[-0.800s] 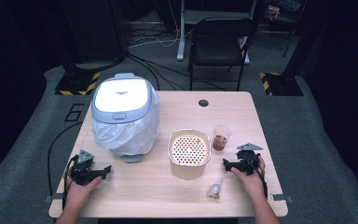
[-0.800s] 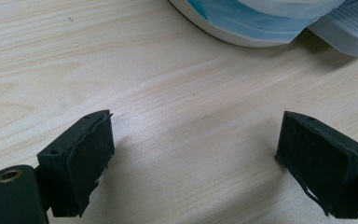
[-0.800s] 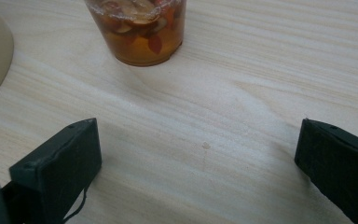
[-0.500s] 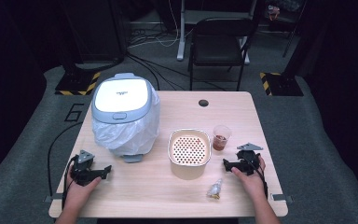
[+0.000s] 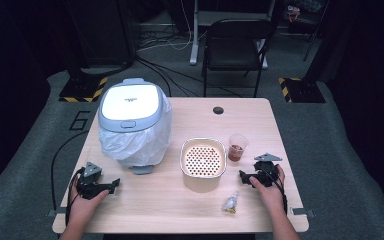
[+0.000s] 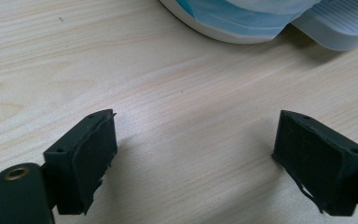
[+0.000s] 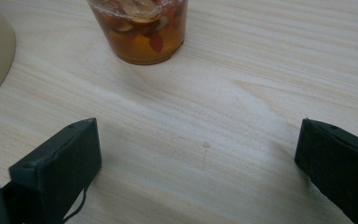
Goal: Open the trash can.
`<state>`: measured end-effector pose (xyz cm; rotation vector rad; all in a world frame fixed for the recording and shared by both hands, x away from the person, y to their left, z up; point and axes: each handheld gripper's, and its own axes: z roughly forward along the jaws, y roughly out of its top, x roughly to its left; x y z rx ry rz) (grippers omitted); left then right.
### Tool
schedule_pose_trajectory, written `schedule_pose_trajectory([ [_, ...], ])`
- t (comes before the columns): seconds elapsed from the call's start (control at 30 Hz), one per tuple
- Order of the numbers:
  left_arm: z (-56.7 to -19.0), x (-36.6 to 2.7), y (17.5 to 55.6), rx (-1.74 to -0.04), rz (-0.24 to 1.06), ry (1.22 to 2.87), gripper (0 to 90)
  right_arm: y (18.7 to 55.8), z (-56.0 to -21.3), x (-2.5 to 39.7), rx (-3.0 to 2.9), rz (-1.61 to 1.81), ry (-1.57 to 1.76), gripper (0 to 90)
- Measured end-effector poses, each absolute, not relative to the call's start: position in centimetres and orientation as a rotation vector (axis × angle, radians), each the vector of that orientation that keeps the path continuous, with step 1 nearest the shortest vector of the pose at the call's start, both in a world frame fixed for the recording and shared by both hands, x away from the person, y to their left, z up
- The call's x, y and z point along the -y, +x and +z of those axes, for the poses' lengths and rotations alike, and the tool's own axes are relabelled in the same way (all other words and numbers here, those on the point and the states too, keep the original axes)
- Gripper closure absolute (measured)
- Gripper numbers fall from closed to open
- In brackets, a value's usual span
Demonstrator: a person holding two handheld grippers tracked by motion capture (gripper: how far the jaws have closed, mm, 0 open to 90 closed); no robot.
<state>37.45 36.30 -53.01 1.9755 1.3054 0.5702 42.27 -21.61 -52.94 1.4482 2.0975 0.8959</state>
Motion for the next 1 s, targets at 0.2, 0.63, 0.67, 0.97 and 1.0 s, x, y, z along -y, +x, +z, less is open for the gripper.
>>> schedule_pose_trajectory([
  [0.2,-52.9,-36.0,37.2,-1.258,0.556,1.967,31.0,42.3,-52.9,21.6,-2.097,0.895,1.45,0.0],
  [0.63,-51.0,-32.5,35.3,-1.068,0.532,1.976,34.9,42.3,-52.9,21.6,-2.097,0.896,1.45,0.0],
  [0.67,-50.9,-32.3,35.3,-1.057,0.533,1.967,34.9,42.3,-52.9,21.6,-2.097,0.896,1.451,0.0],
  [0.97,-50.6,-29.9,35.5,-0.983,0.498,1.974,34.9,42.3,-52.9,21.6,-2.097,0.896,1.45,0.0],
  [1.0,-50.6,-29.6,35.6,-0.977,0.494,1.977,34.9,42.3,-52.9,21.6,-2.097,0.896,1.45,0.0],
])
